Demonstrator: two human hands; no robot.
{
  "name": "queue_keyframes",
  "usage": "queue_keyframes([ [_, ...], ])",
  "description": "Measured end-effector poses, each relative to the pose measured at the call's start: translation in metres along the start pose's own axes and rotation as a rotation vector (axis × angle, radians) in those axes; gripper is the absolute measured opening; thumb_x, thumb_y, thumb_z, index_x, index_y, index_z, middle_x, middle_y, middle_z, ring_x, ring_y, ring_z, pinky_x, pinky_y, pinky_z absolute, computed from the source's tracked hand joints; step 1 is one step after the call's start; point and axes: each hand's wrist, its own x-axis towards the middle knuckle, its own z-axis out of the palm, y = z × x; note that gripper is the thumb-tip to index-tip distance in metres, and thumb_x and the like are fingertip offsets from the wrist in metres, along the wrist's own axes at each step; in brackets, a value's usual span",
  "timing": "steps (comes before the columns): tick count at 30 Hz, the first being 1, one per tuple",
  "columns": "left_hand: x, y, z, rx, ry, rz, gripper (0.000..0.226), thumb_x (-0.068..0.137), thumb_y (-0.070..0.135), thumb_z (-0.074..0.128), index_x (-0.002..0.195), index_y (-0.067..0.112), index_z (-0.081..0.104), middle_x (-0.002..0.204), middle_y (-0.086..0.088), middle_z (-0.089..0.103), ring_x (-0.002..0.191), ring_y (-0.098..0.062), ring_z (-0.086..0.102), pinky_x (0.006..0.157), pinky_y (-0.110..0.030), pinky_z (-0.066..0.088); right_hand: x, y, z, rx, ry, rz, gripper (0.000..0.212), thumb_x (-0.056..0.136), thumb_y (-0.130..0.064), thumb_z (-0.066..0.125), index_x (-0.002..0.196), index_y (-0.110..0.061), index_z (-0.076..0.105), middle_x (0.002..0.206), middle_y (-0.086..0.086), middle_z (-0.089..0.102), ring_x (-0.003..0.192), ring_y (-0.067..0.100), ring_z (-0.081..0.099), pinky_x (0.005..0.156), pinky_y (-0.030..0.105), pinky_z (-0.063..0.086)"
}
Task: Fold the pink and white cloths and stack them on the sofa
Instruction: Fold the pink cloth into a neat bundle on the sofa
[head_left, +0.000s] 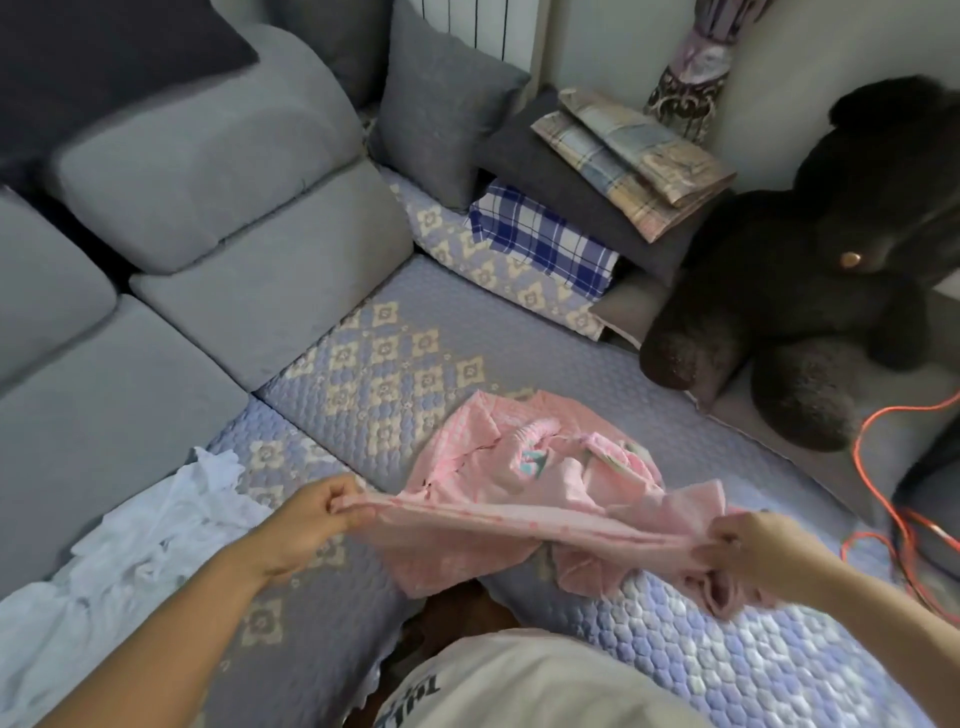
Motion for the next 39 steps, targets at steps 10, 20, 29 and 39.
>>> queue_keyframes([
  [10, 0.049, 0.056, -0.029, 0.404, 0.497, 0.024, 0.012, 0.104, 0.028, 0.048, 0.095, 0.021, 0.044, 0.080, -0.010, 0.063, 0.075, -0.033, 0.066, 0.060, -0.041, 0.049, 0.040, -0.067, -0.082, -0.295, 0.234, -0.104, 0.040, 0.095, -0.057, 0.045, 0.096, -0.022, 0.065, 0.096, 0.001, 0.070, 0.092, 0.023, 0.067, 0.074, 0.030, 0.051],
  [20, -0.096, 0.496, -0.256, 0.208, 1.478, 1.067, 0.015, 0.100, 0.022, 0.042, 0.087, 0.026, 0.035, 0.079, 0.000, 0.048, 0.074, -0.015, 0.042, 0.067, -0.026, 0.028, -0.097, -0.192, -0.511, 0.261, 1.515, -0.299, 0.058, 0.094, -0.059, 0.053, 0.072, -0.009, 0.070, 0.079, 0.020, 0.068, 0.084, 0.040, 0.065, 0.069, 0.039, 0.048],
  [29, -0.161, 0.468, -0.287, 0.461, 1.605, 1.146, 0.016, 0.104, 0.029, 0.039, 0.089, 0.024, 0.042, 0.077, 0.008, 0.043, 0.080, -0.015, 0.045, 0.067, -0.028, 0.032, -0.130, -0.260, -0.515, 0.246, 1.645, -0.466, 0.053, 0.097, -0.051, 0.049, 0.062, -0.013, 0.058, 0.068, 0.021, 0.060, 0.069, 0.037, 0.057, 0.061, 0.036, 0.039],
  [39, -0.138, 0.129, -0.181, 0.353, 1.340, 0.533, 0.011, 0.101, 0.037, 0.052, 0.096, 0.030, 0.047, 0.076, 0.000, 0.053, 0.068, -0.024, 0.046, 0.060, -0.038, 0.032, 0.032, -0.253, -0.254, -0.434, 0.828, -0.560, 0.053, 0.089, -0.052, 0.011, 0.097, -0.027, 0.057, 0.081, -0.001, 0.063, 0.068, 0.025, 0.057, 0.059, 0.032, 0.040],
])
